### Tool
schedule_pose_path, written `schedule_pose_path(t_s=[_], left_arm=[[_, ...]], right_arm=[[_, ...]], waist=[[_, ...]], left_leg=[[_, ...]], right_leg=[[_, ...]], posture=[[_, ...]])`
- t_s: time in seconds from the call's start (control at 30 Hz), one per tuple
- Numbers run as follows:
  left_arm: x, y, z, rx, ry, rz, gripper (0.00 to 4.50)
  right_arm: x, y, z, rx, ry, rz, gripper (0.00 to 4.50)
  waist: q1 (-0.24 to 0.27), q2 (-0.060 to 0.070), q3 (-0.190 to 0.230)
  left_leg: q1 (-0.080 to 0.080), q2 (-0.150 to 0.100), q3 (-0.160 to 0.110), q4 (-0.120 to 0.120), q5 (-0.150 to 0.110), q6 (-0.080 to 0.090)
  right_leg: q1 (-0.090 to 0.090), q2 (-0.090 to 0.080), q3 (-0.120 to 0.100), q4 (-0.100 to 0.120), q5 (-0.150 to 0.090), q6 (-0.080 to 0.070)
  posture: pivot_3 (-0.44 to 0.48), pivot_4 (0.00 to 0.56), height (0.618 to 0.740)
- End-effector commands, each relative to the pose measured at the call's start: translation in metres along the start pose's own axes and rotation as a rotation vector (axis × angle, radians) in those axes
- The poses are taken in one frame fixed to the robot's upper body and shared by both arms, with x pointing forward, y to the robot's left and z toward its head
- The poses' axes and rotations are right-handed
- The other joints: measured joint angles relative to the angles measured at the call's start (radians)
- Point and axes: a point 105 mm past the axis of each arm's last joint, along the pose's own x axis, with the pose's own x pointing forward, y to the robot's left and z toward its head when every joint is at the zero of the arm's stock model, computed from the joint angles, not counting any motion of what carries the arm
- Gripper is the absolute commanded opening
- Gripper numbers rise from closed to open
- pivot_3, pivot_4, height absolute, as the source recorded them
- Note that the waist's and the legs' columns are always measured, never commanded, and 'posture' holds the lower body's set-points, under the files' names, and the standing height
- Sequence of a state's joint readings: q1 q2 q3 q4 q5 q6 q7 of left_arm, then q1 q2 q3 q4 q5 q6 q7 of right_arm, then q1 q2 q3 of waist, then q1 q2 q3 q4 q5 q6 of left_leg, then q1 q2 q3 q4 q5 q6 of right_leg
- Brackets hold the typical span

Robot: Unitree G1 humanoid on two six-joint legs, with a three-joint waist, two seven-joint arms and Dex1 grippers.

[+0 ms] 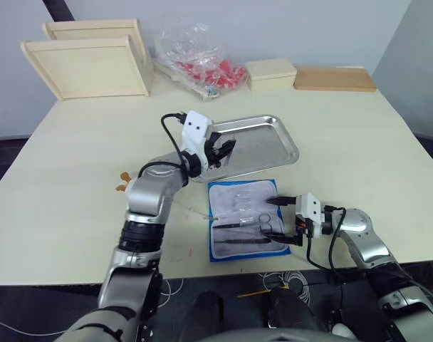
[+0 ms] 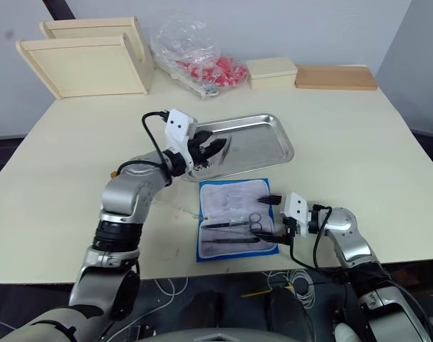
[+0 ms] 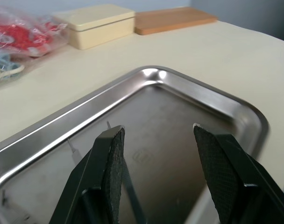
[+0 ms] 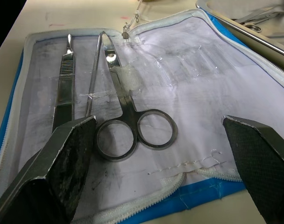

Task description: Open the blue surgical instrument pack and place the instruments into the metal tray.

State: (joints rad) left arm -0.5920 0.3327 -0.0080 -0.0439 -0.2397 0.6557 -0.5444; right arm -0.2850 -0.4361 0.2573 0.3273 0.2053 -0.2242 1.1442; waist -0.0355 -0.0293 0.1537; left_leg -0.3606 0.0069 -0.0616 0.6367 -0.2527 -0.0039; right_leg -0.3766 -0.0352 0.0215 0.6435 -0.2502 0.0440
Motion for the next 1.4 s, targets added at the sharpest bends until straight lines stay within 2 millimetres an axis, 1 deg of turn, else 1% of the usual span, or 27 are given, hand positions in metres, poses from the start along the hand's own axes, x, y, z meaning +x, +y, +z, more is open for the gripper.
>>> schedule_pose_path(t_s=[0.03,0.23,0.3,0.33,0.4,0.43,0.53,0.6,0.73,0.9,1.03,1.13,1.37,1.4], left_arm=[[-0.027,-0.014,0.016,0.073,-0.068,-0.187,2.46],[-0.064,-0.024,0.002,0.136,-0.022,-0.364,2.46],[-0.078,-0.029,-0.002,0.171,-0.002,-0.443,2.99],[-0.082,-0.031,-0.003,0.181,0.004,-0.466,3.27],[-0.094,-0.035,-0.008,0.215,0.022,-0.535,4.22],[-0.1,-0.037,-0.01,0.23,0.031,-0.574,4.48],[-0.115,-0.045,-0.016,0.261,0.052,-0.678,4.48],[-0.121,-0.046,-0.018,0.279,0.059,-0.712,4.48],[-0.136,-0.049,-0.015,0.322,0.056,-0.794,4.48],[-0.149,-0.045,-0.011,0.328,0.089,-0.844,4.48],[-0.148,-0.042,-0.01,0.344,0.084,-0.833,4.48],[-0.144,-0.044,-0.013,0.347,0.077,-0.832,4.48],[-0.139,-0.046,-0.03,0.347,0.084,-0.841,4.48],[-0.138,-0.047,-0.033,0.348,0.085,-0.843,4.48]], right_arm=[[-0.004,0.023,-0.048,0.131,0.164,0.024,4.5],[-0.005,0.022,-0.048,0.132,0.162,0.017,4.5],[-0.005,0.022,-0.048,0.131,0.163,0.016,4.5],[-0.005,0.021,-0.048,0.131,0.164,0.015,4.5],[-0.006,0.021,-0.048,0.13,0.165,0.015,4.5],[-0.007,0.021,-0.048,0.13,0.166,0.015,4.5],[-0.008,0.021,-0.049,0.13,0.168,0.014,4.5],[-0.008,0.021,-0.049,0.131,0.169,0.014,4.5],[-0.012,0.021,-0.049,0.13,0.173,0.009,4.5],[-0.016,0.02,-0.049,0.131,0.177,0.004,4.5],[-0.018,0.02,-0.048,0.131,0.177,0.0,4.5],[-0.019,0.019,-0.046,0.128,0.169,-0.003,4.5],[-0.024,0.012,-0.026,0.092,0.116,-0.025,4.5],[-0.025,0.011,-0.024,0.086,0.11,-0.027,4.5]], waist=[[-0.006,0.0,0.0],[-0.003,0.0,0.0],[-0.003,0.0,0.0],[-0.003,0.0,0.0],[-0.003,0.001,0.001],[-0.001,0.001,0.001],[-0.002,0.002,0.001],[0.001,0.003,0.002],[0.0,0.003,0.002],[0.003,0.003,0.002],[0.007,0.003,0.002],[0.011,0.003,0.002],[0.026,0.005,0.006],[0.026,0.008,0.008]], left_leg=[[0.0,0.0,0.0,0.0,0.0,0.0],[0.0,0.003,0.0,0.0,0.0,0.0],[0.0,0.003,0.001,0.0,0.0,0.0],[0.0,0.004,0.001,0.0,0.0,0.0],[0.0,0.004,0.001,-0.001,0.0,0.0],[0.0,0.004,0.001,-0.001,0.0,0.0],[0.0,0.005,0.001,-0.001,0.0,0.0],[0.0,0.005,0.0,-0.001,0.0,0.0],[-0.001,0.005,0.001,-0.001,0.0,0.001],[-0.001,0.005,0.001,-0.001,0.0,0.001],[-0.001,0.005,0.001,-0.001,0.0,0.001],[-0.001,0.005,0.001,-0.001,0.0,0.001],[-0.004,0.004,0.001,-0.001,-0.001,0.001],[-0.004,0.004,0.002,-0.001,-0.001,0.001]], right_leg=[[0.0,0.0,0.0,0.0,0.0,0.0],[0.0,-0.001,0.001,0.0,-0.002,-0.004],[0.0,-0.001,0.001,0.0,-0.002,-0.004],[0.0,-0.001,0.001,-0.001,-0.002,-0.005],[0.0,-0.002,0.002,-0.001,-0.002,-0.005],[-0.001,-0.004,0.002,-0.001,-0.002,-0.005],[-0.001,-0.005,0.004,-0.001,-0.002,-0.005],[-0.001,-0.006,0.005,-0.001,-0.002,-0.006],[-0.001,-0.006,0.005,-0.001,-0.003,-0.006],[-0.002,-0.006,0.005,-0.002,-0.003,-0.006],[-0.002,-0.007,0.005,-0.002,-0.003,-0.006],[-0.002,-0.007,0.005,-0.003,-0.003,-0.006],[-0.003,-0.004,0.004,-0.003,-0.003,-0.006],[-0.003,-0.004,0.004,-0.003,-0.003,-0.006]], posture=[[0.0,0.15,0.74],[0.0,0.15,0.74],[0.0,0.15,0.74],[0.0,0.15,0.74],[0.0,0.15,0.74],[0.0,0.15,0.74],[0.0,0.15,0.74],[0.0,0.15,0.74],[0.0,0.15,0.74],[0.0,0.15,0.74],[0.0,0.15,0.74],[0.0,0.15,0.74],[0.0,0.15,0.74],[0.0,0.15,0.74]])
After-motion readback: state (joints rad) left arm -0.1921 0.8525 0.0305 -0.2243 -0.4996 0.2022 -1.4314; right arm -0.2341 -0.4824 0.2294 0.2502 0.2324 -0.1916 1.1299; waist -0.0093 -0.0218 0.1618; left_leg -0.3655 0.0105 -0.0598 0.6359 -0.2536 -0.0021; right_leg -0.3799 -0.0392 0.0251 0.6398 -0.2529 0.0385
